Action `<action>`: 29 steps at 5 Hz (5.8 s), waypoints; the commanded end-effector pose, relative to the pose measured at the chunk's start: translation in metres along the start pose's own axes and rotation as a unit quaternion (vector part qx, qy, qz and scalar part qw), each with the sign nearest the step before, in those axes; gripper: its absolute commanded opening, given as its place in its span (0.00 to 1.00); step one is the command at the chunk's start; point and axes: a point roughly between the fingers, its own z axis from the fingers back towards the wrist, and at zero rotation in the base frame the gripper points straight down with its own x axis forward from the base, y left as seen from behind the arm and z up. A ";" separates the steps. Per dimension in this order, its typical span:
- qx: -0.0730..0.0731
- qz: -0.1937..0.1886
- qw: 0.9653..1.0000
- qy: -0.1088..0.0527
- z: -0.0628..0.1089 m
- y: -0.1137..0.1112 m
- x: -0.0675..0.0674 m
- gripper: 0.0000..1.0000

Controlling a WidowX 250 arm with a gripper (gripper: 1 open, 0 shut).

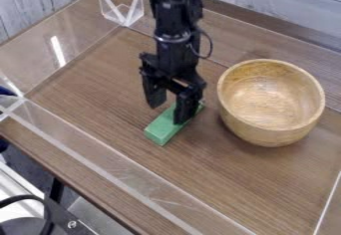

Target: Put the green block in the brown bowl

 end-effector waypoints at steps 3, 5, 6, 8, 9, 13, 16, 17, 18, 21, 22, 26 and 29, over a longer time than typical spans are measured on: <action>0.005 -0.011 1.000 -0.005 -0.007 -0.003 0.006 0.00; -0.002 -0.008 1.000 -0.023 0.011 -0.008 0.004 0.00; -0.003 -0.008 1.000 -0.029 0.015 -0.009 0.004 0.00; -0.004 -0.008 0.999 -0.033 0.018 -0.013 0.003 0.00; -0.005 -0.011 0.999 -0.032 0.015 -0.014 0.002 0.00; -0.005 -0.014 0.999 -0.034 0.014 -0.017 -0.001 0.00; -0.008 -0.007 0.999 -0.046 0.034 -0.018 0.002 0.00; -0.012 -0.004 0.998 -0.066 0.058 -0.023 0.009 0.00; -0.021 -0.010 0.996 -0.081 0.079 -0.038 0.028 0.00; -0.027 -0.059 0.994 -0.085 0.077 -0.102 0.084 0.00; -0.027 -0.064 0.993 -0.096 0.085 -0.104 0.083 0.00; -0.031 -0.082 0.988 -0.124 0.105 -0.110 0.078 0.00; -0.038 -0.094 0.988 -0.116 0.092 -0.113 0.078 0.00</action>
